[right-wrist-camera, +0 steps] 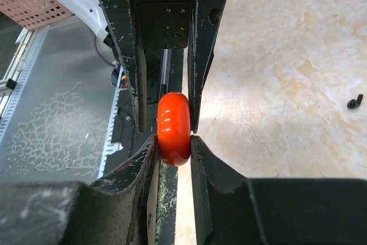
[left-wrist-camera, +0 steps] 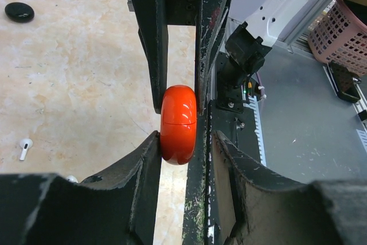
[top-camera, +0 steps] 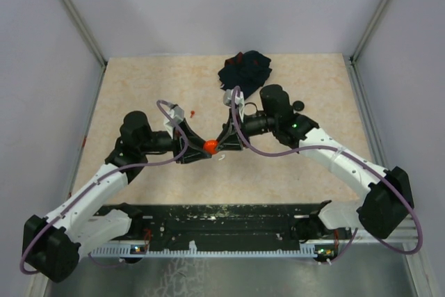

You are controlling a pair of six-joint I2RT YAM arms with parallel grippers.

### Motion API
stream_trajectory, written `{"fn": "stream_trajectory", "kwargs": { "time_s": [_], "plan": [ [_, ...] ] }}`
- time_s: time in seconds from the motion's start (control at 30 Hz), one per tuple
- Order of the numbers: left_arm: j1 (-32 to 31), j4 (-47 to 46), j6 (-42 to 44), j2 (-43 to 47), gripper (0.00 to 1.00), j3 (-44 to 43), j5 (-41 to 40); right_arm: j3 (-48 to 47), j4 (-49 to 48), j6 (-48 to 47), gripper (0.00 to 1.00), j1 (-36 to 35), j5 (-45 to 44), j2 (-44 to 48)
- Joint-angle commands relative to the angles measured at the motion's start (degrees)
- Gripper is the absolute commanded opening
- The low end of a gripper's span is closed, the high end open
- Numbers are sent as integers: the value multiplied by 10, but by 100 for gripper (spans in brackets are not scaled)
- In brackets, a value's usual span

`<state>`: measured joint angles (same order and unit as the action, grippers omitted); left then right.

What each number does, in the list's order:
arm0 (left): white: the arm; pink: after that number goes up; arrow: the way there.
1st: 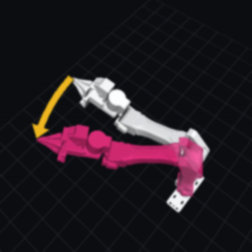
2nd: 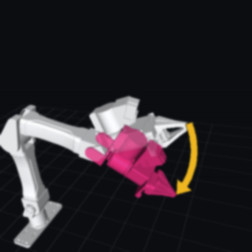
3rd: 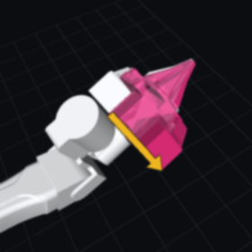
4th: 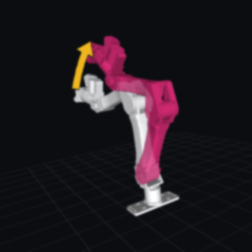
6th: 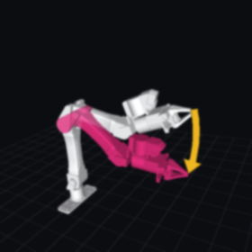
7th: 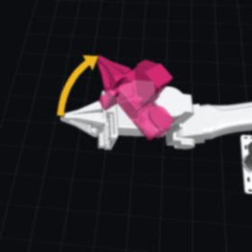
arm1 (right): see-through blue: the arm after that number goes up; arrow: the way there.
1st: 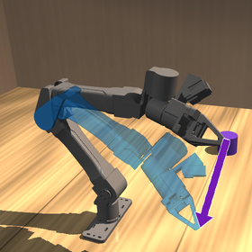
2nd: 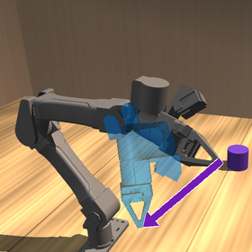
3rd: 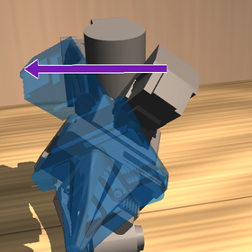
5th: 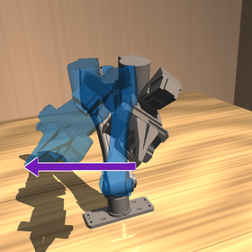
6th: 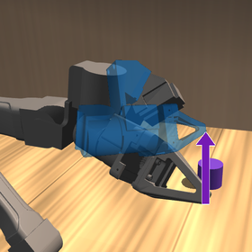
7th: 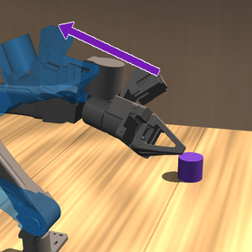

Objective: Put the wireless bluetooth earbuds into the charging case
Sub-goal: Pick up the charging case at the center of the board, then open the charging case.

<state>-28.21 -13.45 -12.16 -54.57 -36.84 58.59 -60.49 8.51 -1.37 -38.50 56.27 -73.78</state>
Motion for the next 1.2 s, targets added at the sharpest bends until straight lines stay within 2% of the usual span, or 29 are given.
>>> {"fn": "stream_trajectory", "kwargs": {
  "time_s": [0.0,0.7,0.97,1.03,1.17],
  "plan": [
    [1,-27,1,0,46,-18,26,-28,14,-23,0,-4,-15,-6],
    [0,52,66,-18,42,-40,34,-84,126,-86,0,-25,-49,-30],
    [0,82,128,-16,6,-47,48,-114,167,-104,0,-38,-65,-41],
    [1,81,148,-8,1,-43,55,-118,168,-102,0,-38,-69,-40],
    [1,81,194,19,1,-28,49,-123,171,-101,4,-38,-86,-34]
  ]
}}
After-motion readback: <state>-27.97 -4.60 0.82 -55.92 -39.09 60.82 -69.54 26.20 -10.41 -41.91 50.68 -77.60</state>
